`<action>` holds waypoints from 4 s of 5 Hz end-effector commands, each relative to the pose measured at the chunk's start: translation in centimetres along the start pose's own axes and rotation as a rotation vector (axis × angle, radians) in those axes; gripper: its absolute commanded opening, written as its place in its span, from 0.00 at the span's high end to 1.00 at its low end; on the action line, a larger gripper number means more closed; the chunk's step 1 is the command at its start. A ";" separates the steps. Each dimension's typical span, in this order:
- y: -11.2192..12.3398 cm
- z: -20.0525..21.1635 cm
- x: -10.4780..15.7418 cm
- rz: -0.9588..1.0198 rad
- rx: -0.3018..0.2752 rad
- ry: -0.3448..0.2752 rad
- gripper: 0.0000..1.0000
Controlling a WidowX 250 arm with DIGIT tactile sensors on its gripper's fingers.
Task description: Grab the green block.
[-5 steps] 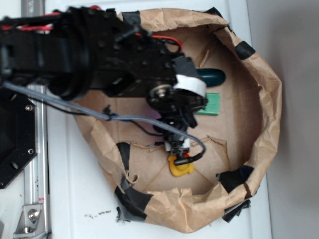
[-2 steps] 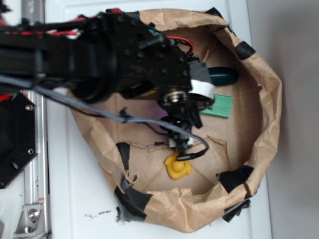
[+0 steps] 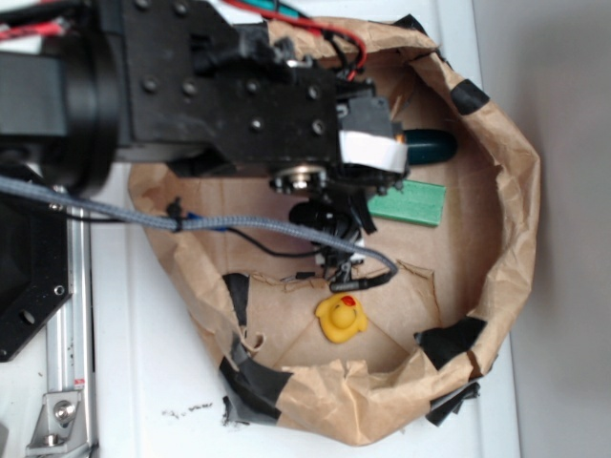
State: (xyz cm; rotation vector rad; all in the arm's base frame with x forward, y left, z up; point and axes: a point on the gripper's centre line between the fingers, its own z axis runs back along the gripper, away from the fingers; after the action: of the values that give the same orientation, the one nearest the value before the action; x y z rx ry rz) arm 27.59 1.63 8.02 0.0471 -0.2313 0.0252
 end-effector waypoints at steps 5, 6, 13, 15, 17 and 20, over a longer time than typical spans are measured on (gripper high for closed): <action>-3.1 -5.8 1.3 -0.277 -0.107 0.030 0.00; -2.4 -5.7 1.0 -0.267 -0.064 0.067 0.00; -1.7 -4.6 1.4 -0.244 -0.085 0.057 0.00; 0.6 -4.9 2.9 -0.239 -0.043 0.058 0.00; 1.8 -5.7 3.5 -0.242 -0.049 0.095 0.00; 1.6 -6.3 2.9 -0.264 -0.029 0.115 1.00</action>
State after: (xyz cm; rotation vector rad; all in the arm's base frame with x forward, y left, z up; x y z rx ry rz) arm 31.88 3.65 2.00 0.0402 -0.0888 -0.2395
